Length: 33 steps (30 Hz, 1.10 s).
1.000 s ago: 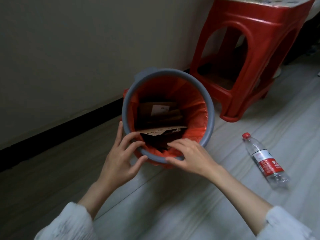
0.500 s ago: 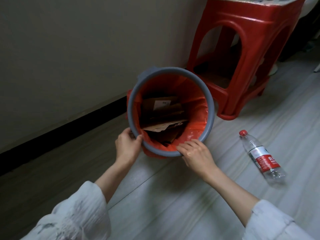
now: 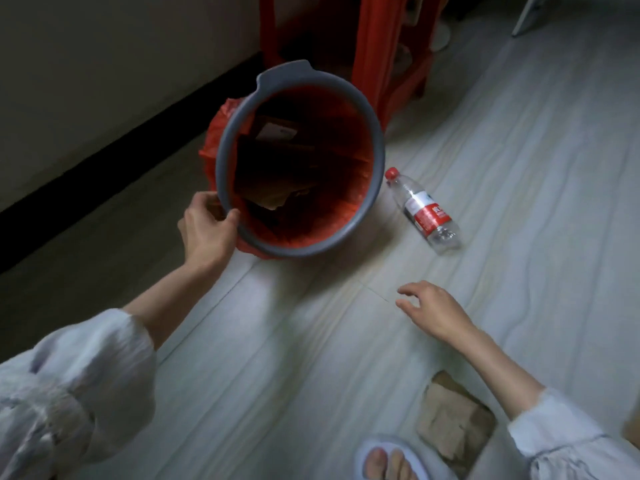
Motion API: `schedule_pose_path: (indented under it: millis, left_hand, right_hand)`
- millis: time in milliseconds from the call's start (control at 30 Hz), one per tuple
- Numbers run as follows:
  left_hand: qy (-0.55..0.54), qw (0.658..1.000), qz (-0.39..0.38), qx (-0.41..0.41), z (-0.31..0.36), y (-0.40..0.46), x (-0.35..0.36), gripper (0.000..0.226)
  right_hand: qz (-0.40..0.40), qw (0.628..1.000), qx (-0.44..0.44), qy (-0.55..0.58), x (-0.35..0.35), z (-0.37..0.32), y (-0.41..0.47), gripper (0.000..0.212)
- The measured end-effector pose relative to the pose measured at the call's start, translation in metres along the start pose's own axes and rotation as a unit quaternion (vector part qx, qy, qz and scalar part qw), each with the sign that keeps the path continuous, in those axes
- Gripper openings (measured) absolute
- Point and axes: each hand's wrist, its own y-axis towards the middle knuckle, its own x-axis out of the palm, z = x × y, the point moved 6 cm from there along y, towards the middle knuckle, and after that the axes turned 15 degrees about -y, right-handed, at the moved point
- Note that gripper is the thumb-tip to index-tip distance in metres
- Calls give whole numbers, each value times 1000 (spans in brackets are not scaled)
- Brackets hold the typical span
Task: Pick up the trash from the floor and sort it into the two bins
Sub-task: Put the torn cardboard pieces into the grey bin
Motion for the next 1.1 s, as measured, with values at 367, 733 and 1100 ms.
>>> schedule_pose_path:
  millis: [367,733,1100]
  left_hand:
    - [9,1000,-6,7,3,-12,15,27]
    - [-145,985,0,-98,-30,-16,7,23]
    - [-208,971,-34,-115,-33,-41,13,25]
  right_hand:
    - [-333,933,129,-51,90,53,-60,95]
    - [-356,921,94,-126,89,47,-71,61]
    - [-323,935,120,-84,95,50,-89,64]
